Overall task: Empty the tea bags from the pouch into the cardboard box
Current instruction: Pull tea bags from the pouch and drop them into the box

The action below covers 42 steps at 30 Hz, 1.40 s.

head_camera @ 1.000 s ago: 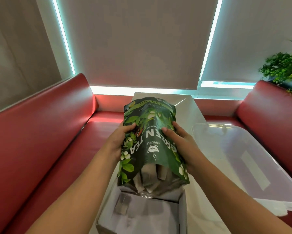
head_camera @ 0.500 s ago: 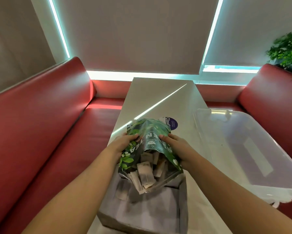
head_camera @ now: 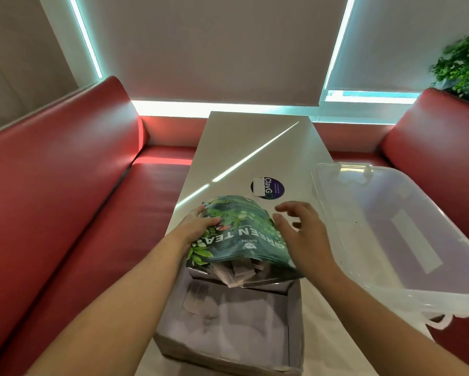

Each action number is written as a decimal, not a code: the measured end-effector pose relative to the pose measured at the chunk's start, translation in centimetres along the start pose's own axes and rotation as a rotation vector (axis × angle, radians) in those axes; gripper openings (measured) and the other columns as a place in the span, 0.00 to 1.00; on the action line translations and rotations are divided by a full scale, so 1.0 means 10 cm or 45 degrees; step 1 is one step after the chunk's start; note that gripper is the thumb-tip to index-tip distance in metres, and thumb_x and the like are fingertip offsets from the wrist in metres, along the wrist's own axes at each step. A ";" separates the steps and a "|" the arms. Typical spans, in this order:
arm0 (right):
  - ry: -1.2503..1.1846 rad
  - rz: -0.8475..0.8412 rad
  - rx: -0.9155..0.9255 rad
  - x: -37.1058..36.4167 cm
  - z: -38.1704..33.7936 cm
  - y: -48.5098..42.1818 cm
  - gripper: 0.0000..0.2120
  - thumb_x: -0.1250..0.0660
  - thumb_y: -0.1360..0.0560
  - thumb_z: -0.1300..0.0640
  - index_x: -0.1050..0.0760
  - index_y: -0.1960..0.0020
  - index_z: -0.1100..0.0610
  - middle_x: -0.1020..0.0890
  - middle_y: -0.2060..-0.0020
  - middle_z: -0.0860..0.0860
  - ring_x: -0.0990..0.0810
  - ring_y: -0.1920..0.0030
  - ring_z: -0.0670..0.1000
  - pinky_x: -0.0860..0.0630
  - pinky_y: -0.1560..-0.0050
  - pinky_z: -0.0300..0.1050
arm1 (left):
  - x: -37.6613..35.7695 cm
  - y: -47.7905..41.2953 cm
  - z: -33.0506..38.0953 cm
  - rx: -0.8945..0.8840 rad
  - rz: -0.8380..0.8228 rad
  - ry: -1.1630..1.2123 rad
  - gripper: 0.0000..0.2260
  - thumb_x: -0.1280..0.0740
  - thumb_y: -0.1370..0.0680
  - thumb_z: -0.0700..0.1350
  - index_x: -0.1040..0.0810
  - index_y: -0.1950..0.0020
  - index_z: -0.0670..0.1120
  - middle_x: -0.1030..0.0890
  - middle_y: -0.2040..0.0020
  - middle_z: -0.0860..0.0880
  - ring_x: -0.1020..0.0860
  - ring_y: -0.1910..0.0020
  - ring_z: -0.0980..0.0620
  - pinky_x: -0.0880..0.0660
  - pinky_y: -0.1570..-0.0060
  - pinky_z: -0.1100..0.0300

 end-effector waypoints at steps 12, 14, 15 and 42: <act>0.793 -0.368 0.716 -0.68 -0.14 1.03 0.26 0.41 0.25 0.44 0.33 0.31 0.55 0.26 0.36 0.51 0.30 0.36 0.51 0.31 0.33 0.47 | 0.04 0.24 0.17 -0.201 -0.188 -0.523 0.30 0.31 0.29 0.61 0.34 0.29 0.54 0.32 0.36 0.56 0.31 0.36 0.53 0.32 0.37 0.56; 0.884 -0.402 0.639 -0.77 -0.12 0.98 0.28 0.43 0.26 0.41 0.35 0.30 0.53 0.26 0.37 0.50 0.27 0.39 0.52 0.28 0.37 0.49 | -0.04 0.53 0.26 -0.291 -0.412 -0.685 0.32 0.32 0.33 0.67 0.33 0.31 0.61 0.31 0.35 0.58 0.32 0.35 0.58 0.34 0.37 0.60; 0.901 -0.410 0.623 -0.80 -0.13 0.96 0.27 0.43 0.26 0.42 0.35 0.31 0.52 0.25 0.38 0.50 0.26 0.40 0.53 0.28 0.38 0.50 | -0.08 0.70 0.28 -0.334 -0.509 -0.806 0.34 0.31 0.36 0.69 0.33 0.32 0.64 0.31 0.34 0.59 0.32 0.35 0.60 0.35 0.36 0.61; 0.357 -0.386 0.486 -0.75 -0.22 0.90 0.10 0.37 0.24 0.56 0.19 0.48 0.56 0.17 0.53 0.50 0.20 0.54 0.50 0.23 0.54 0.42 | -0.04 1.30 0.77 -1.127 0.075 -0.933 0.02 0.28 0.28 0.44 0.19 0.59 0.50 0.23 0.62 0.58 0.22 0.63 0.59 0.23 0.60 0.60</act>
Point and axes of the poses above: each hand's wrist, its own y-axis away from the middle knuckle, its own x-axis out of the back of the hand, z = x × y, the point moved 9 cm from there along -y, towards the middle knuckle
